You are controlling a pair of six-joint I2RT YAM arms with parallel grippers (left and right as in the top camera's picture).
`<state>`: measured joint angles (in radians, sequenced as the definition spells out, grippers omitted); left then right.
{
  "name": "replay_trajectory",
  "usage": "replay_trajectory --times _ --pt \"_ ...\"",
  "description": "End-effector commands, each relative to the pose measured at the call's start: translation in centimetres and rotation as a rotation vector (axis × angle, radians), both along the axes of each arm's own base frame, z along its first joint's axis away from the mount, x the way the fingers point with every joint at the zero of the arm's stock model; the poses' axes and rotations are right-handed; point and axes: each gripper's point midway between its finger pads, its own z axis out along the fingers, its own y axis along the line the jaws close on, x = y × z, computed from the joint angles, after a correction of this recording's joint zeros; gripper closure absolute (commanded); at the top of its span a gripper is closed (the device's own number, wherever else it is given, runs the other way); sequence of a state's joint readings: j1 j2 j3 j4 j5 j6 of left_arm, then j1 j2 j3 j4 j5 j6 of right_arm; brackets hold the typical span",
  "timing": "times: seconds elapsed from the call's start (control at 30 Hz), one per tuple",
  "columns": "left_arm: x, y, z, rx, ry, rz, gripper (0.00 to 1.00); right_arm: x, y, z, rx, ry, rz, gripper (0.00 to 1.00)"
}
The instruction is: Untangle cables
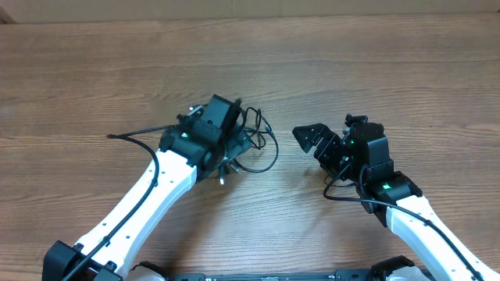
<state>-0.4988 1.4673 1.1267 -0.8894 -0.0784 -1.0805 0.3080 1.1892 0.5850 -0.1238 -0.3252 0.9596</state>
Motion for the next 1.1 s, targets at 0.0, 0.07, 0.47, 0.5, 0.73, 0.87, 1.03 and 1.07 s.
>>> replay_trajectory --times 0.0,0.07,0.47,0.5,0.73,0.87,1.03,1.07 --pt "-0.4 1.0 -0.2 0.034 0.038 -0.012 0.01 0.4 -0.2 0.5 -0.013 -0.029 0.001 0.0" --pt "-1.1 1.8 -0.5 0.052 0.072 0.002 0.0 0.4 -0.2 0.5 -0.012 -0.03 0.0 0.0" --pt "-0.1 3.6 -1.3 0.087 0.057 0.25 0.16 0.3 -0.2 0.4 -0.02 -0.033 0.006 0.0" --pt "0.2 3.4 -1.6 0.085 0.056 0.252 0.18 0.4 -0.2 0.5 -0.02 -0.035 0.007 0.0" --pt "3.0 1.1 -4.0 0.002 0.042 0.272 0.28 0.3 -0.2 0.4 -0.032 -0.046 0.019 0.0" --pt "4.0 0.6 -4.6 -0.015 0.022 0.272 0.31 0.4 -0.2 0.5 -0.032 -0.048 0.019 0.0" --pt "4.3 1.2 -4.6 -0.017 0.02 0.291 0.38 0.4 -0.2 0.5 -0.032 -0.048 0.019 0.0" --pt "4.3 1.4 -4.6 -0.014 0.022 0.296 0.4 0.4 -0.2 0.5 -0.032 -0.048 0.019 0.0"
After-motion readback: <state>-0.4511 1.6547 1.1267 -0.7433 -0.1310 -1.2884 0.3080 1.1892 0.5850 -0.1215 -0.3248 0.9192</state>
